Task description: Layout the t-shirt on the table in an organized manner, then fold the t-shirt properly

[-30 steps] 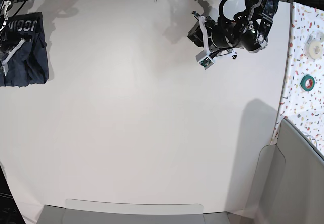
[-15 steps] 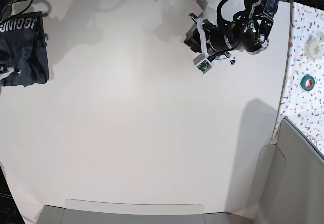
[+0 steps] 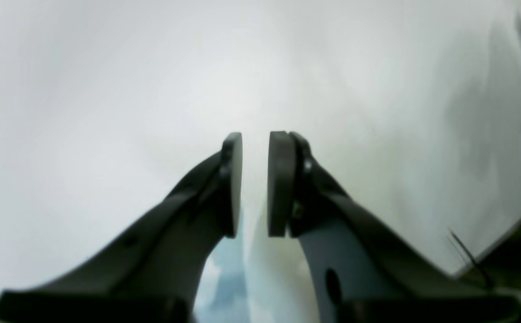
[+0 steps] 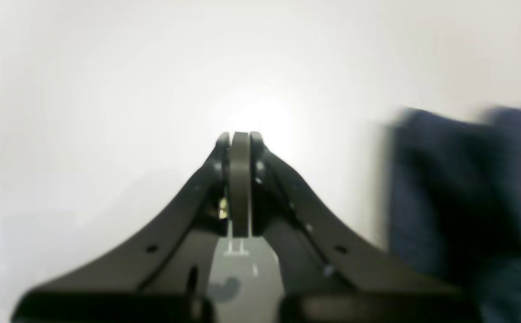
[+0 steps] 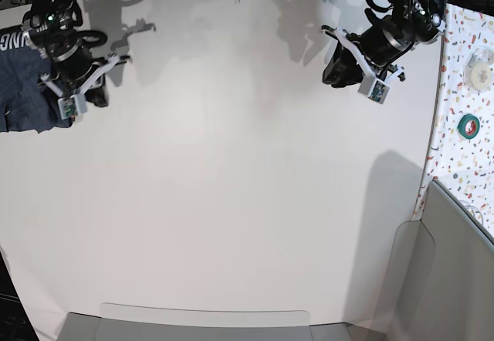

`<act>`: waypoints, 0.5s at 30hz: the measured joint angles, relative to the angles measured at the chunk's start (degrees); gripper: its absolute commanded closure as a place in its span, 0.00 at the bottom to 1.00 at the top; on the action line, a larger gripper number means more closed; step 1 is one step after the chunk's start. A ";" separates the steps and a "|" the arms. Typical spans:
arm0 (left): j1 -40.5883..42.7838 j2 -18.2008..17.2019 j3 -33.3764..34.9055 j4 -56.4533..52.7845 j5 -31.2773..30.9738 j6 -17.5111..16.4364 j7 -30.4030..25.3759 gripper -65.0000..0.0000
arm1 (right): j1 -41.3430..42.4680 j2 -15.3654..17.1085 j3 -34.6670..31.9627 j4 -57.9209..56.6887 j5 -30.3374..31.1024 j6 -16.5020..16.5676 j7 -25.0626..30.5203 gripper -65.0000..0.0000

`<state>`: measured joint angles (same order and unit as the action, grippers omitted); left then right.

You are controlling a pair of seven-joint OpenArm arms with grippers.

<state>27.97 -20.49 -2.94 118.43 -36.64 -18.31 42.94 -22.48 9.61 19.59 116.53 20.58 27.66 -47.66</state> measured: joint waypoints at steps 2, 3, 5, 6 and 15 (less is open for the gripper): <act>2.29 2.14 -2.82 0.00 0.04 -0.07 -6.88 0.91 | -3.56 1.11 -3.41 0.00 -5.75 -0.17 9.07 1.00; 3.61 3.43 -4.74 0.02 0.00 0.09 -10.91 0.92 | -5.81 1.55 -5.31 0.04 -9.49 -0.50 14.73 1.00; 7.19 5.95 -8.00 0.07 0.09 0.37 -19.37 0.93 | -9.64 1.25 -8.72 0.09 -16.48 -0.48 21.27 1.00; 9.16 6.93 -9.07 0.09 0.02 0.13 -24.04 0.93 | -11.63 0.92 -10.40 0.04 -19.71 -0.48 23.82 1.00; 24.17 7.89 -11.26 0.02 0.79 0.13 -46.58 0.93 | -27.98 0.76 -14.21 -0.20 -31.06 -9.84 49.40 1.00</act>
<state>52.14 -12.60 -14.20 118.45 -35.86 -18.17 -3.64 -50.46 10.37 5.39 116.33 -10.48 17.82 1.74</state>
